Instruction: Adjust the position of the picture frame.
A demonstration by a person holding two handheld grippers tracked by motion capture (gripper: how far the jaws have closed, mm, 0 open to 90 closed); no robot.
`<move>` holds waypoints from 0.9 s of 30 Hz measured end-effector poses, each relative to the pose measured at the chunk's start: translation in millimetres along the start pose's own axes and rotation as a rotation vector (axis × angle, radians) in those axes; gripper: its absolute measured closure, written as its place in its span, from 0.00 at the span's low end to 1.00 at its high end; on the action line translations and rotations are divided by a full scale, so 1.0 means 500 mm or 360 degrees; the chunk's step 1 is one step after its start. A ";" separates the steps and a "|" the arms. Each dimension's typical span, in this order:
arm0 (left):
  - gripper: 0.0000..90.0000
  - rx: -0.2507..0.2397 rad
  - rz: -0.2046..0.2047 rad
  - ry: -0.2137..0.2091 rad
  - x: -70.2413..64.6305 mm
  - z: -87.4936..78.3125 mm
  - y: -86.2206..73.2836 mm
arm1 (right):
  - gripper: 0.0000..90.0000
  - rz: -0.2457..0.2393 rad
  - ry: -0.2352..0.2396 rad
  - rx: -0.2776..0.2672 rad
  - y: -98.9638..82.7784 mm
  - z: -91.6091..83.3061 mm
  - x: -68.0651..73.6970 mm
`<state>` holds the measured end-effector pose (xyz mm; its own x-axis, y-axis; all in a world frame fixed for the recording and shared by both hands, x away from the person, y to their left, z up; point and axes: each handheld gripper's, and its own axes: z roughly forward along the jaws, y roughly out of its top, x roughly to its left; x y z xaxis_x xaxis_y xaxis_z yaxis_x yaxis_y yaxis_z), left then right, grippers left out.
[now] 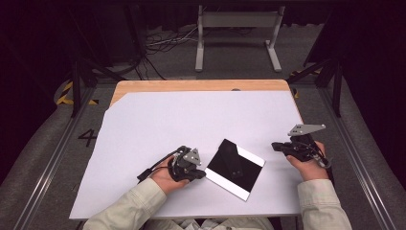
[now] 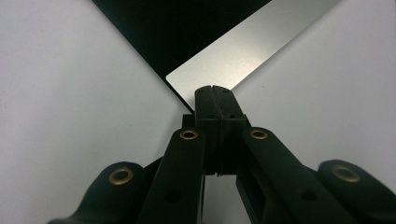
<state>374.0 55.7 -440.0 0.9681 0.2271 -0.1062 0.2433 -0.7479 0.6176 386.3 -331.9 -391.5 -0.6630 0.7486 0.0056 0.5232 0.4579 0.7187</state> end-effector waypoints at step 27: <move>1.00 -0.0095 -0.0057 0.0244 0.005 0.041 0.044 | 0.99 -0.0011 -0.0015 0.0104 0.000 0.021 0.011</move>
<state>383.2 27.0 -442.4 0.9371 0.3489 -0.0121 0.2693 -0.7003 0.6611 388.2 -322.6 -398.9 -0.6618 0.7497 -0.0059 0.5526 0.4930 0.6720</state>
